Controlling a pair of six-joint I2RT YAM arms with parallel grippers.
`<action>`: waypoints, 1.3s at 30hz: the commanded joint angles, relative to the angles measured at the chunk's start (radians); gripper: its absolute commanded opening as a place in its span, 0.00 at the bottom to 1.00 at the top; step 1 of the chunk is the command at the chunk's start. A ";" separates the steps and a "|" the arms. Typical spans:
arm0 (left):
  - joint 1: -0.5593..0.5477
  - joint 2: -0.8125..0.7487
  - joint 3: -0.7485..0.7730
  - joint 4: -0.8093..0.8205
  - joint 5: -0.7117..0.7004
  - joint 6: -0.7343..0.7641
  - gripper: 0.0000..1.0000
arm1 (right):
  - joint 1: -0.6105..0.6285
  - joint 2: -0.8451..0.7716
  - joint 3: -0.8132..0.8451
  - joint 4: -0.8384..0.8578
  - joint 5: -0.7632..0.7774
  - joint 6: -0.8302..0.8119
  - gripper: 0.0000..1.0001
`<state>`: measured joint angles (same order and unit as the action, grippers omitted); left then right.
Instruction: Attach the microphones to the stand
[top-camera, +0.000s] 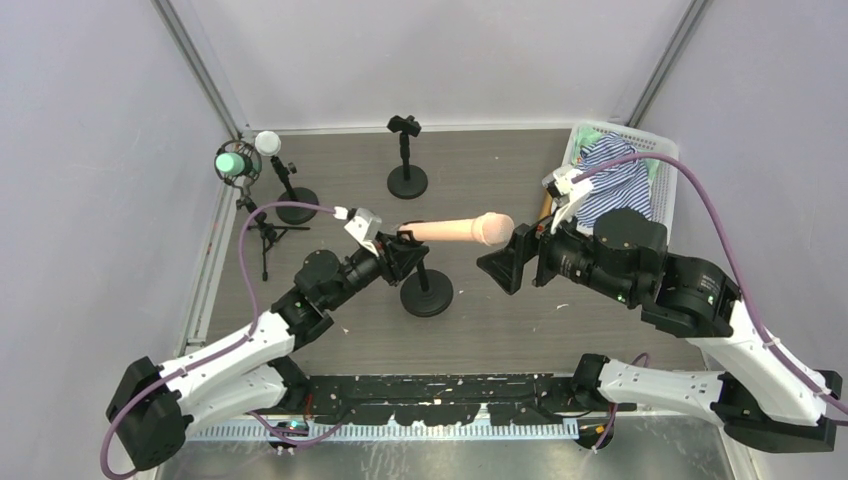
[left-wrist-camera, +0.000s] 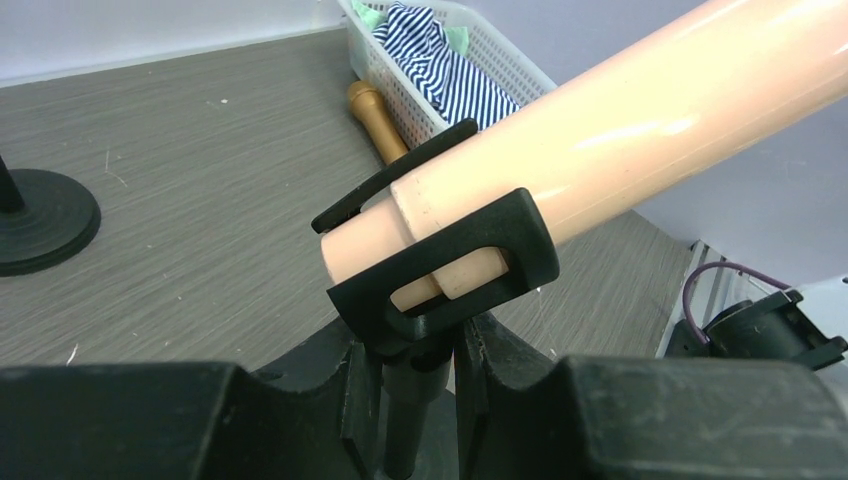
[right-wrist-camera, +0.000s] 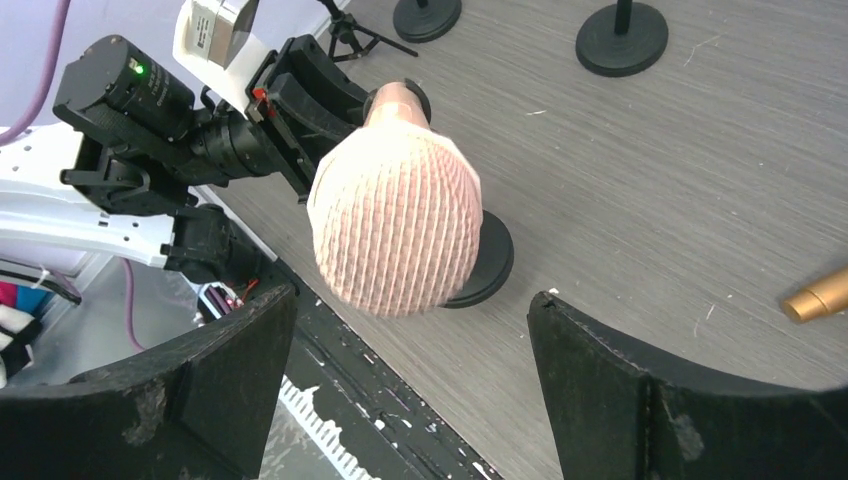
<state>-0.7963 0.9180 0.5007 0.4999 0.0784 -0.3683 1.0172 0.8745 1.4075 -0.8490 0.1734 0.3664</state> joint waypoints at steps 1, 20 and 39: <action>0.003 -0.063 0.004 0.094 0.027 0.018 0.00 | -0.001 0.034 0.063 -0.018 -0.019 0.035 0.90; 0.003 -0.122 -0.028 -0.008 0.035 0.073 0.00 | -0.238 0.150 0.013 0.124 -0.406 0.097 0.79; 0.002 -0.123 -0.031 -0.052 -0.025 0.114 0.00 | -0.242 0.210 0.026 -0.012 -0.361 0.017 0.80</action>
<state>-0.7937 0.8314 0.4461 0.3386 0.0723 -0.2623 0.7769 1.0863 1.4151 -0.8268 -0.2134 0.4210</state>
